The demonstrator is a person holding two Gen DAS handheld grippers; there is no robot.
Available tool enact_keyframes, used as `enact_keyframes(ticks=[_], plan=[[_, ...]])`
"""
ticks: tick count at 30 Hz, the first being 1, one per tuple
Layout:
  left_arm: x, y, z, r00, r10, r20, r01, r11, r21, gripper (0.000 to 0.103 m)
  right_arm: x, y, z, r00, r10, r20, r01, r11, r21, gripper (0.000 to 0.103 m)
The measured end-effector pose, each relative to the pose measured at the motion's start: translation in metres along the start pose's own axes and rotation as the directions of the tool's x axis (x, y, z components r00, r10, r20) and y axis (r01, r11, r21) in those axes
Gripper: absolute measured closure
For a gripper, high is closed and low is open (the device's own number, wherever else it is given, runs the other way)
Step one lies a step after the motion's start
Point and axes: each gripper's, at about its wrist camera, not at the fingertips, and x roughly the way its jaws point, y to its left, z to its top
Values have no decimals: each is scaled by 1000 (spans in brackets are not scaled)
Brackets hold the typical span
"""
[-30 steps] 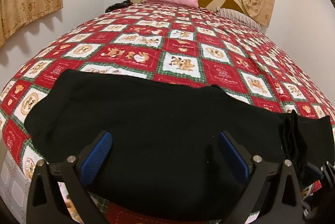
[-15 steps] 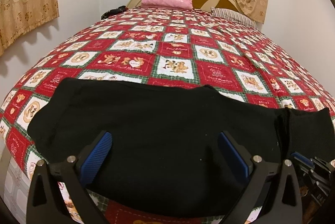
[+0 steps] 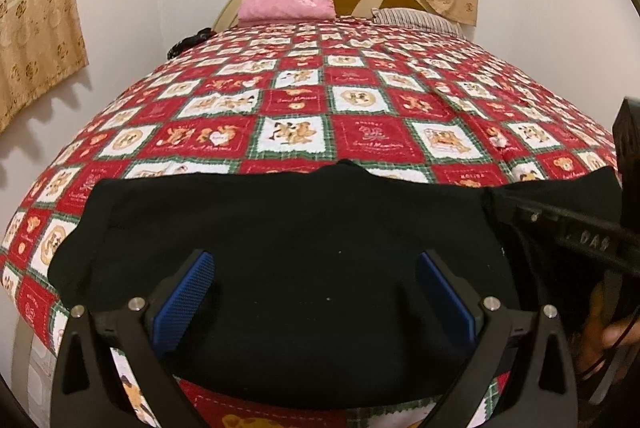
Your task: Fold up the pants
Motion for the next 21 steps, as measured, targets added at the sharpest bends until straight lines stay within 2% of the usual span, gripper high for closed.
enact_keyframes(ticks=[1, 2, 3, 4, 6, 8, 10, 13, 16, 21], plan=[[-1, -2, 1, 1000, -4, 3, 4, 1000, 6, 0, -18, -4, 2, 998, 31, 60, -32, 999, 14, 89], [-2, -6, 2, 1000, -13, 11, 13, 1000, 19, 0, -38, -7, 5, 993, 28, 118, -29, 1000, 6, 89], [-3, -10, 4, 1000, -22, 17, 22, 999, 32, 0, -53, -10, 6, 988, 2, 157, -1, 1000, -8, 89], [-4, -14, 5, 999, -29, 22, 28, 999, 40, 0, -74, -18, 7, 978, -58, 200, 63, 998, -17, 89], [-5, -29, 12, 997, -62, 39, 59, 996, 72, 0, -104, -36, 8, 960, -144, 241, 148, 989, 0, 89], [-6, -42, 18, 994, -101, 50, 96, 991, 88, 0, -125, -63, 5, 947, -227, 227, 230, 973, 13, 89], [-4, -65, 25, 984, -173, 44, 168, 980, 107, 0, -127, -85, 0, 940, -301, 158, 303, 953, 11, 89], [-1, -95, 30, 971, -234, 39, 228, 965, 128, 0, -127, -106, -16, 940, -323, 109, 323, 946, 19, 89], [8, -122, 26, 972, -235, 11, 231, 961, 154, 0, -124, -113, -29, 937, -313, 153, 314, 949, 22, 89], [33, -142, 4, 976, -197, -92, 212, 959, 187, 0, -121, -97, -35, 900, -396, 179, 414, 907, -74, 89]])
